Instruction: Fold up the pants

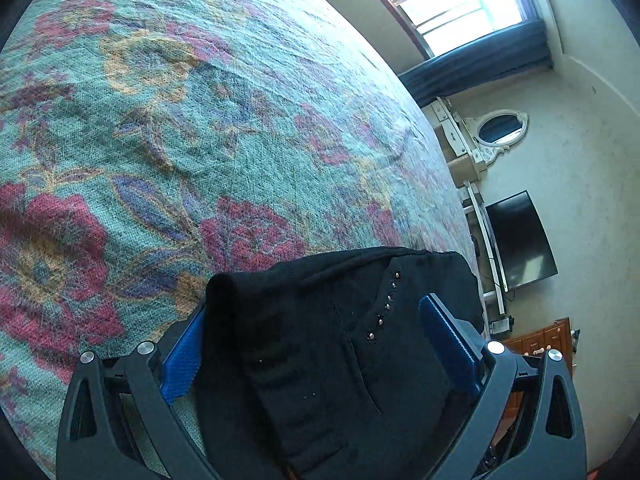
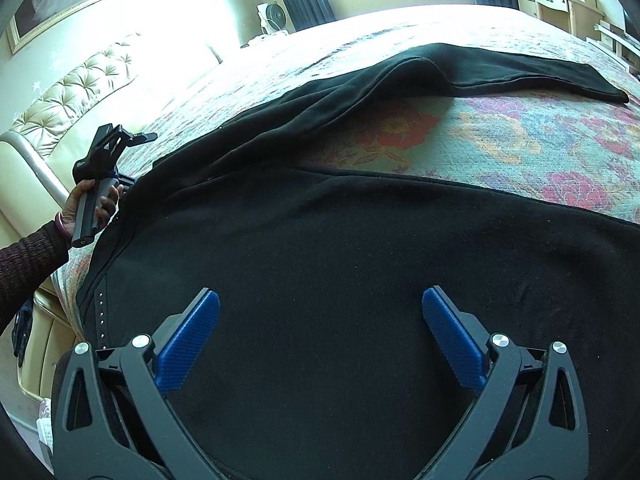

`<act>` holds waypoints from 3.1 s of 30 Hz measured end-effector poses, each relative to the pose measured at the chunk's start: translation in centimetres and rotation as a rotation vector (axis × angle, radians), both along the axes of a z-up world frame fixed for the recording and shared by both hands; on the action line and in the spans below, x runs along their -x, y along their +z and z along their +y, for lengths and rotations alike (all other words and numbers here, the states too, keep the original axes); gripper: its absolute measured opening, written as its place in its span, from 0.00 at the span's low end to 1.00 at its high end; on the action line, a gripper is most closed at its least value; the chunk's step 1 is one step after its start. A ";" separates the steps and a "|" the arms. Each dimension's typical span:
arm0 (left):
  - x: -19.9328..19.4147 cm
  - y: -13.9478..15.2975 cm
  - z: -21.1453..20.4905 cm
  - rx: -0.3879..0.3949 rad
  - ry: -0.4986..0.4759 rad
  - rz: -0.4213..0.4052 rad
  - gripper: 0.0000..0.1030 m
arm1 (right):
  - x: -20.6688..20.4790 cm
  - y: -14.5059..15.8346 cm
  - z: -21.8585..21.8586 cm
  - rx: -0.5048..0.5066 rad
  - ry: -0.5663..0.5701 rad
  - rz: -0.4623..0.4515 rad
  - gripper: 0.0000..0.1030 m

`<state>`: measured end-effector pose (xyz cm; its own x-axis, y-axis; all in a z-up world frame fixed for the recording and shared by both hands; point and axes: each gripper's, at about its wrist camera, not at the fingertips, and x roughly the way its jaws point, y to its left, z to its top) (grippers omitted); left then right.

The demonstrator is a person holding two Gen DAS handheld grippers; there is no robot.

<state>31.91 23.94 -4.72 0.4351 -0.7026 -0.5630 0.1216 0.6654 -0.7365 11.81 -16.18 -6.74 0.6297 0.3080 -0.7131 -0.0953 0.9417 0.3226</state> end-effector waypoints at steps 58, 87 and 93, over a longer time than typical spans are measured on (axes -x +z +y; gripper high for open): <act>11.0 7.4 -0.9 -0.016 0.080 -0.244 0.13 | -7.2 10.4 4.4 0.675 0.465 -0.401 0.13; 25.2 -0.9 -2.8 0.138 0.571 0.086 0.79 | 1.2 -0.5 -5.4 -0.597 -0.083 0.064 0.85; 25.2 -1.1 -2.5 0.045 0.617 0.101 0.28 | 0.3 -1.7 -6.1 -0.700 -0.179 0.069 0.85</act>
